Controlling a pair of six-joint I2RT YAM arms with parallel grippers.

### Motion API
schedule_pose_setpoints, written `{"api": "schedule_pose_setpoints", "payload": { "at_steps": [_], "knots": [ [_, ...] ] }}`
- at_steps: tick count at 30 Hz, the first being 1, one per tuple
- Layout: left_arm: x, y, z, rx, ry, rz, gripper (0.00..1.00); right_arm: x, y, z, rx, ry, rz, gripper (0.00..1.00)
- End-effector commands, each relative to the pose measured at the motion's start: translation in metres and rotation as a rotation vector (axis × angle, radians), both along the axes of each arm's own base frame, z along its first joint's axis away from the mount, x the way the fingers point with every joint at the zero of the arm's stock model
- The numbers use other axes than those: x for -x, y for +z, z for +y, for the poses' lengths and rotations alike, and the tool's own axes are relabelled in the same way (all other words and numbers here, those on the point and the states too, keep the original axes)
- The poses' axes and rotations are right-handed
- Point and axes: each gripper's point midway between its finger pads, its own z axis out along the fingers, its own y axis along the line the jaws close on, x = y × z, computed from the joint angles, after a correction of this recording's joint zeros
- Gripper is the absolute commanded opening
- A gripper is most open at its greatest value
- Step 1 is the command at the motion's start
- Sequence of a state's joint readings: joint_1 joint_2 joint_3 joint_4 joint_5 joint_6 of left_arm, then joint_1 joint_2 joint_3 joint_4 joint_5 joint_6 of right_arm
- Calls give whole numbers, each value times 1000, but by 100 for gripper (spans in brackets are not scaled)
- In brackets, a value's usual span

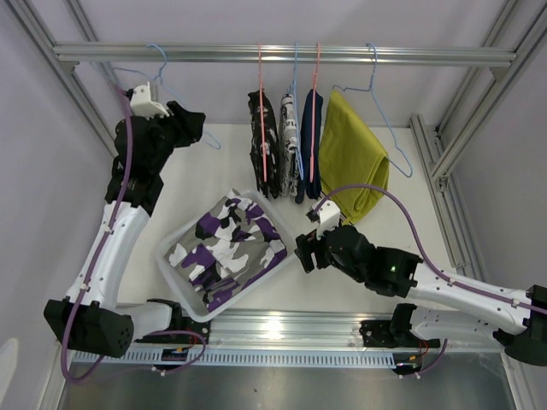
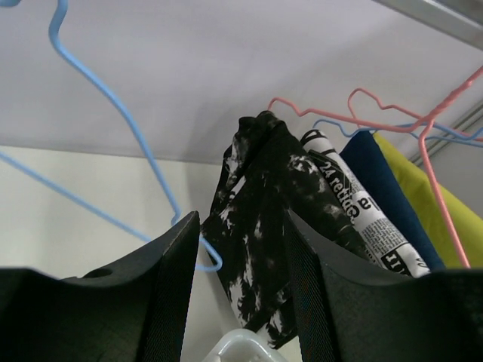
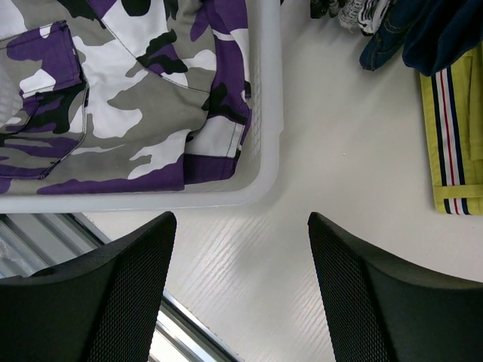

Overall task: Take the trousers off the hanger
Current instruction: Place the hanger at the clothesline.

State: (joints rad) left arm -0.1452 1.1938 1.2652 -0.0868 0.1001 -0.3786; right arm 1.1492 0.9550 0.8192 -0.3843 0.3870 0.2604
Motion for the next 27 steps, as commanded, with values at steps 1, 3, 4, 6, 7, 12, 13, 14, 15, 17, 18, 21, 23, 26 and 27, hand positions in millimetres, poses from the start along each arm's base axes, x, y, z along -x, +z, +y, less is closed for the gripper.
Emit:
{"api": "schedule_pose_setpoints", "payload": {
  "at_steps": [1, 3, 4, 6, 7, 12, 13, 14, 15, 17, 18, 21, 23, 26, 27],
  "knots": [
    [-5, 26, -10, 38, -38, -94, 53, -6, 10, 2, -20, -19, -30, 76],
    [-16, 14, -13, 27, -39, -58, 53, -6, 10, 2, -20, -20, -28, 76],
    [-18, 20, -12, 14, -29, -50, 53, -6, 10, 1, -20, -20, -28, 76],
    [-24, 4, -10, -8, -8, 13, 53, -6, 10, 1, -18, -20, -27, 76],
    [-24, 3, -8, -15, 4, 21, 53, -6, 10, 1, -21, -20, -29, 76],
    [-16, 1, 0, -55, 46, 33, 53, -8, 5, 3, -15, -18, -19, 77],
    [-11, 4, 0, -62, 46, 21, 53, -9, 3, 4, -9, -17, -17, 77],
    [-8, 9, -1, -63, 43, 6, 53, -10, 3, 5, -10, -17, -16, 77],
    [-5, 15, -5, -62, 30, -16, 54, -12, 1, 4, -5, -22, -13, 76],
    [3, 25, -9, -63, 12, -47, 54, -13, -2, 6, 5, -19, -5, 77],
    [6, 27, -14, -63, -3, -52, 54, -13, -3, 5, 5, -19, -5, 77],
    [15, 41, -20, -65, -22, -77, 54, -13, -4, 5, 5, -18, 1, 77],
    [22, 47, -22, -75, -20, -84, 54, -12, -3, 5, 0, -17, 3, 77],
    [28, 47, -13, -106, 40, -65, 54, -11, -1, 5, -7, -14, 0, 77],
    [28, 47, -11, -111, 53, -58, 54, -11, 0, 5, -9, -13, 1, 77]
  ]
}}
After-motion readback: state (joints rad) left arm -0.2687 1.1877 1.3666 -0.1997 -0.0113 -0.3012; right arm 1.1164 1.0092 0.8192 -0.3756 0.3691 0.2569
